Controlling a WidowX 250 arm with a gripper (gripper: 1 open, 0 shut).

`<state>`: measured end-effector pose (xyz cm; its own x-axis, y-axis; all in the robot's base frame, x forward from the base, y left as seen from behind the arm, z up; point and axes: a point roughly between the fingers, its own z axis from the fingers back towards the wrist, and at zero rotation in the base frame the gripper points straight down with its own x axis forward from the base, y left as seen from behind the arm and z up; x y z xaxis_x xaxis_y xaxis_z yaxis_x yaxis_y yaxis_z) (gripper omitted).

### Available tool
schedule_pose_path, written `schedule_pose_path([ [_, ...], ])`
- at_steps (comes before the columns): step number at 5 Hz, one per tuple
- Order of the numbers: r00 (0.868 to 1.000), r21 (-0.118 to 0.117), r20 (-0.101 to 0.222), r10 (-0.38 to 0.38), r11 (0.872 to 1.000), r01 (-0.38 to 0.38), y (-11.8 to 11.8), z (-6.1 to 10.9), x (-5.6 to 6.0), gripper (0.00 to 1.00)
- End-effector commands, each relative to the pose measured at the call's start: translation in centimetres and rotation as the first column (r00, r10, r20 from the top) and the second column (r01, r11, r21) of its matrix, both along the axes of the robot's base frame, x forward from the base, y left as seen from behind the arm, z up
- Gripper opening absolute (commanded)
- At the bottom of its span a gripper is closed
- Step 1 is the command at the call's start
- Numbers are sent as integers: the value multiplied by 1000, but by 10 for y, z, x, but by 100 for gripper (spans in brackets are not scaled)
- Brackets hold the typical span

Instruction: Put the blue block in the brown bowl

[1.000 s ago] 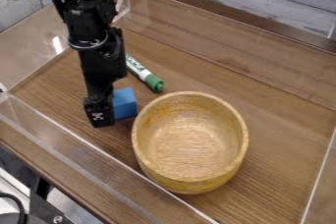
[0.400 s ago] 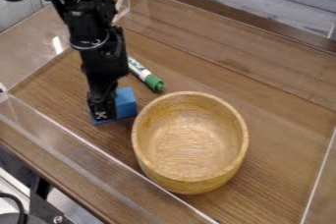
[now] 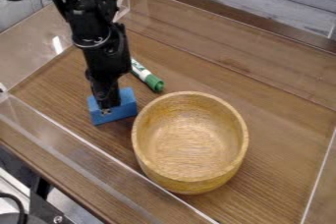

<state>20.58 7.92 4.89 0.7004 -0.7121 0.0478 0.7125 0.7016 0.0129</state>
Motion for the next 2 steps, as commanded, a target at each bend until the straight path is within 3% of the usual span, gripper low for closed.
schedule_pose_path([
  [1,999,12,31,7,1000,-7,2,14,8,0],
  [2,999,11,32,16,1000,-17,2,18,10,0],
])
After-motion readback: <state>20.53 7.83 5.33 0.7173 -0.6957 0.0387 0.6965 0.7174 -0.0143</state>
